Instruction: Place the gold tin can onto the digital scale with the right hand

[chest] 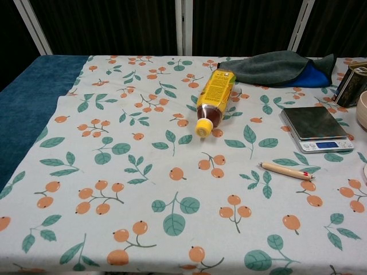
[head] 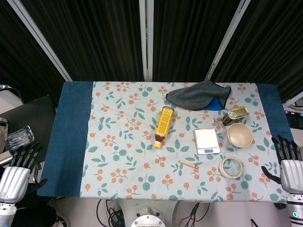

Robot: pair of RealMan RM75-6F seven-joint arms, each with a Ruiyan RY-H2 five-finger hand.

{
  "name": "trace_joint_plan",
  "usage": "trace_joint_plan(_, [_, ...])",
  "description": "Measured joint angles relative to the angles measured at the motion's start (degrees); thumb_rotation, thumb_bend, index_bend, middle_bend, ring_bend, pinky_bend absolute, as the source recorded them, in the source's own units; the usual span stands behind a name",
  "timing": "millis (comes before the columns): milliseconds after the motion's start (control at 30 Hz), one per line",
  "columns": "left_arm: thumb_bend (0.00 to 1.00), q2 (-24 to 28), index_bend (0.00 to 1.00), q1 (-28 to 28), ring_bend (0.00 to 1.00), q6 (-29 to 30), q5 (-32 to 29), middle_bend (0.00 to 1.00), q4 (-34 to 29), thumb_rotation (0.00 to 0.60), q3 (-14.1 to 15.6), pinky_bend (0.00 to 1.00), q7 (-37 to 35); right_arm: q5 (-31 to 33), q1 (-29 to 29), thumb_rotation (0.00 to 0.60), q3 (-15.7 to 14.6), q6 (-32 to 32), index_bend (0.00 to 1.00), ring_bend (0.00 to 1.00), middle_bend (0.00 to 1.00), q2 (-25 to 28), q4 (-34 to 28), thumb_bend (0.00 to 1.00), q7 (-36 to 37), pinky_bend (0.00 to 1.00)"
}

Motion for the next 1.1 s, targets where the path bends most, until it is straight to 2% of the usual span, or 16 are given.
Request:
trace_joint_plan(167, [0.09,-0.38,0.02,-0.57,0.00,-0.45,-0.09,0.00,0.36,0.600,-0.28,0.00,-0.39,3.60,4.70,0.600,3.60,-6.36,0.00,0.00,0.00,2.63,-2.07,0.10,-3.60,0.00])
trace_joint_plan(333, [0.09,-0.77,0.02,-0.47,0.00,-0.47,-0.26,0.00,1.02,0.600,-0.07,0.00,-0.70,11.06,12.23,0.600,7.79,-17.93,0.00,0.00,0.00,4.18,-2.34,0.11,-9.71,0.00])
trace_joint_plan(500, [0.09,-0.93,0.02,0.27,0.00,0.20,-1.24,0.00,1.86,0.600,-0.03,0.00,-1.77,20.66,21.29,0.600,10.71,-29.79,0.00,0.00,0.00,3.22,0.60,0.13,-19.14,0.00])
trace_joint_plan(600, [0.09,-0.71,0.02,0.67,0.00,0.67,-1.58,0.00,2.12,0.600,-0.02,0.00,-2.03,26.08,26.16,0.600,11.47,-34.25,0.00,0.00,0.00,1.28,3.51,0.13,-24.59,0.00])
trace_joint_plan(767, [0.09,-0.28,0.02,0.89,0.00,0.93,-1.78,0.00,2.00,0.600,-0.06,0.00,-2.11,33.50,31.91,0.600,11.22,-41.16,0.00,0.00,0.00,-1.88,7.92,0.13,-31.66,0.00])
trace_joint_plan(900, [0.09,-0.08,0.02,0.78,0.00,0.69,-1.97,0.00,1.72,0.600,-0.17,0.00,-1.89,38.52,35.40,0.600,9.38,-45.87,0.00,0.00,0.00,-3.43,10.61,0.13,-36.37,0.00])
trace_joint_plan(1100, [0.09,-0.05,0.02,0.73,0.00,0.76,-2.20,0.00,1.68,0.600,-0.42,0.00,-1.85,43.18,38.40,0.600,6.88,-47.99,0.00,0.00,0.00,-5.89,14.25,0.13,-39.30,0.00])
